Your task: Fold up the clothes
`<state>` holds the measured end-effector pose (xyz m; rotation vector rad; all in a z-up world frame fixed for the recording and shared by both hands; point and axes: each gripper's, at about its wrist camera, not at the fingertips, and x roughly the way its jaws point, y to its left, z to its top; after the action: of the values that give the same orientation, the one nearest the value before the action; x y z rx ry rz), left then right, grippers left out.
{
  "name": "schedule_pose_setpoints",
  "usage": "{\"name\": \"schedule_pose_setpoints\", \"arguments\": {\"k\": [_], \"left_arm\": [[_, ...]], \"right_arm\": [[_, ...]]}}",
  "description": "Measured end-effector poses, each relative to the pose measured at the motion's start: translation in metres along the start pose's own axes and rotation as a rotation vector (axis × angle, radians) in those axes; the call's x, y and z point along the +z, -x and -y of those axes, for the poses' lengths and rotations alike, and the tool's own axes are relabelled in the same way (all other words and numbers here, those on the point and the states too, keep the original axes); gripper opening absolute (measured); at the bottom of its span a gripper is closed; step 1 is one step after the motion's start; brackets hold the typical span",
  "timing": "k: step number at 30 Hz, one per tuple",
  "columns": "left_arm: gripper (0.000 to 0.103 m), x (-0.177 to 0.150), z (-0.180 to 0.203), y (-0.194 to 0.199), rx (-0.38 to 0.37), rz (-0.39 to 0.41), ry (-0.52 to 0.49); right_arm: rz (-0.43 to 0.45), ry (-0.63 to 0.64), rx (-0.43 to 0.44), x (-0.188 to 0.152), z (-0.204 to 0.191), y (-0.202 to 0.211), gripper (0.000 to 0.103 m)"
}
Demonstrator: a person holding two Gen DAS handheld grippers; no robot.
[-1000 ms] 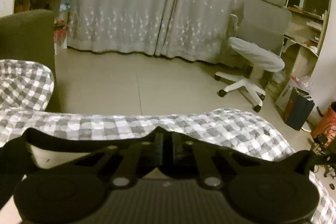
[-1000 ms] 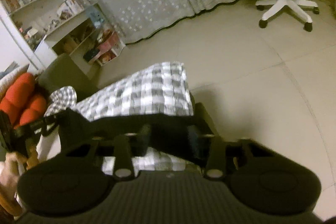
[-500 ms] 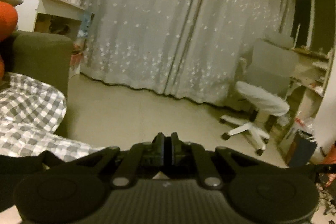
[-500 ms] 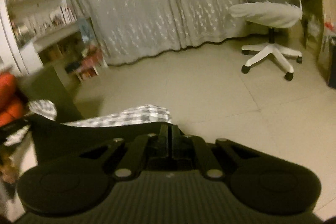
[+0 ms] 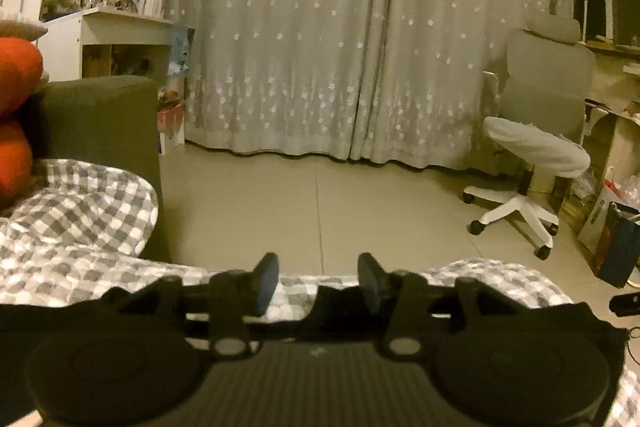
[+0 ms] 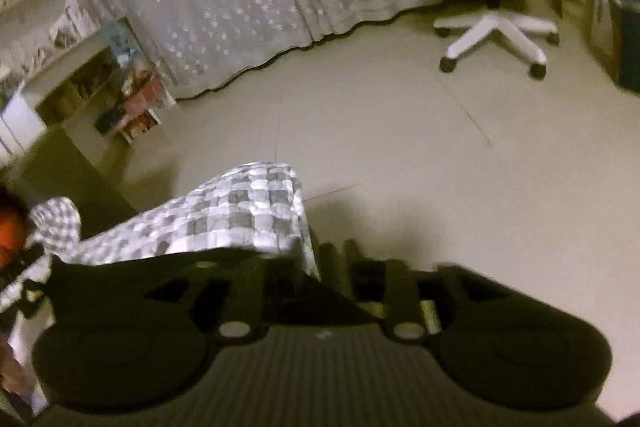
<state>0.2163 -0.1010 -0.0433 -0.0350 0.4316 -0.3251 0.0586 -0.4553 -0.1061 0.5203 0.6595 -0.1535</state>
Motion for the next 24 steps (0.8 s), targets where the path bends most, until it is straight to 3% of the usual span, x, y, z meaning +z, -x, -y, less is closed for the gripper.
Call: {"name": "schedule_pose_setpoints", "arguments": {"k": [3,10,15,20,24], "left_arm": [[0.045,-0.001,0.009,0.01,-0.05,-0.014,-0.015],[0.044,-0.01,0.054,0.039,-0.181,-0.031,-0.153],[0.043,-0.02,0.084,0.056,-0.28,-0.064,-0.237],[0.027,-0.035,0.118,0.073,-0.387,-0.082,-0.365],[0.023,-0.05,0.145,0.076,-0.442,-0.118,-0.501]], "right_arm": [[-0.016,-0.102,0.053,-0.005,0.014,0.01,0.04],[-0.057,-0.281,0.164,-0.021,0.032,0.031,0.04],[-0.081,-0.352,0.234,-0.031,0.036,0.037,0.04],[-0.102,-0.376,0.257,-0.037,0.037,0.037,0.04],[-0.112,-0.396,0.256,-0.041,0.036,0.029,0.04]]}}
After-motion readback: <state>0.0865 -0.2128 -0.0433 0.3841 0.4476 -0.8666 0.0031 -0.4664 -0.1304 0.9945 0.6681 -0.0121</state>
